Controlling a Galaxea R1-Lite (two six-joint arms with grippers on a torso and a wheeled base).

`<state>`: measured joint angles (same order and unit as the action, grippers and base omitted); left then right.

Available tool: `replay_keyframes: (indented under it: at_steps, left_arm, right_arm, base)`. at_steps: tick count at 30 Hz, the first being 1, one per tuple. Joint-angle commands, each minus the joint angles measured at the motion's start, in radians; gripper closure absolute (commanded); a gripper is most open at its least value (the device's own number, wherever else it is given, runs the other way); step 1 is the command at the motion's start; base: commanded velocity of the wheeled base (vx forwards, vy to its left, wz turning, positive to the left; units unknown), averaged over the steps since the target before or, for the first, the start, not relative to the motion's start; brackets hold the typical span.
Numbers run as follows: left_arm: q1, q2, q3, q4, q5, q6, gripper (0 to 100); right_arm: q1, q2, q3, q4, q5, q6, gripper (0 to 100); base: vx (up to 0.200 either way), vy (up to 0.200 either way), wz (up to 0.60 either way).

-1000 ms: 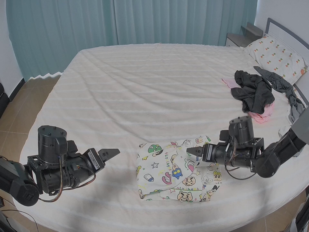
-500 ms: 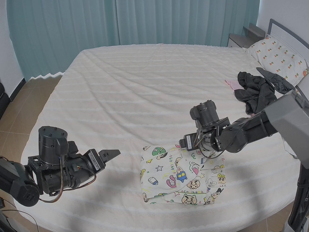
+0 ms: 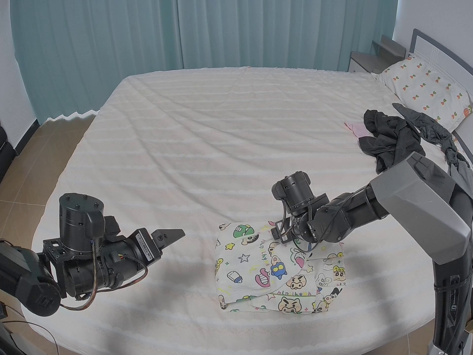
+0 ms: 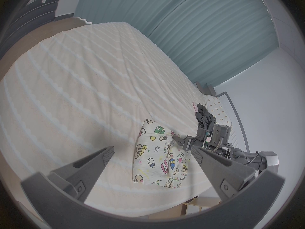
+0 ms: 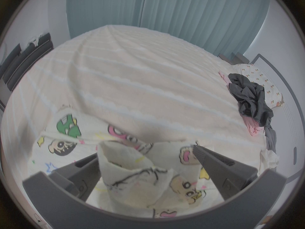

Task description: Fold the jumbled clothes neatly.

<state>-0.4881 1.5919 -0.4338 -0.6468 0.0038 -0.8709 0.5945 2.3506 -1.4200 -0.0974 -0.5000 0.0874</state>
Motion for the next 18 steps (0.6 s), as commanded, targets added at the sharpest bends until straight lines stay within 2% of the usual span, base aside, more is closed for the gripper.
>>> replay_keyframes:
  at_steps: [1, 4, 5, 6, 12, 14, 18]
  left_arm:
    - [0.000, 0.002, 0.000, -0.001, 0.001, 0.000, 0]
    - [0.000, 0.000, 0.000, -0.001, 0.001, 0.001, 0]
    - [0.000, -0.003, 0.000, -0.001, 0.001, 0.001, 0]
    - [-0.001, -0.003, 0.000, 0.001, 0.001, 0.001, 0]
    - [-0.001, -0.001, 0.001, -0.001, 0.001, 0.000, 0]
    - [-0.001, -0.004, 0.001, -0.001, 0.001, 0.001, 0]
    - [-0.001, -0.003, 0.001, -0.001, 0.001, 0.001, 0]
  right_arm:
    - [-0.010, -0.080, 0.125, -0.002, -0.031, -0.014, 0]
    - [-0.013, -0.116, 0.174, -0.002, -0.037, -0.012, 0]
    - [-0.019, -0.180, 0.265, -0.011, -0.057, -0.015, 0]
    - [-0.021, -0.195, 0.285, -0.015, -0.060, -0.014, 0]
    - [-0.051, -0.286, 0.424, -0.059, -0.061, -0.012, 0]
    - [-0.067, -0.323, 0.529, -0.096, -0.057, -0.011, 0]
    - [-0.065, -0.344, 0.610, -0.217, -0.035, 0.012, 0]
  base:
    - [0.000, 0.000, 0.00]
    - [0.000, 0.000, 0.00]
    - [0.000, 0.000, 0.00]
    - [0.000, 0.000, 0.00]
    - [0.000, 0.000, 0.00]
    - [0.000, 0.000, 0.00]
    - [0.000, 0.000, 0.00]
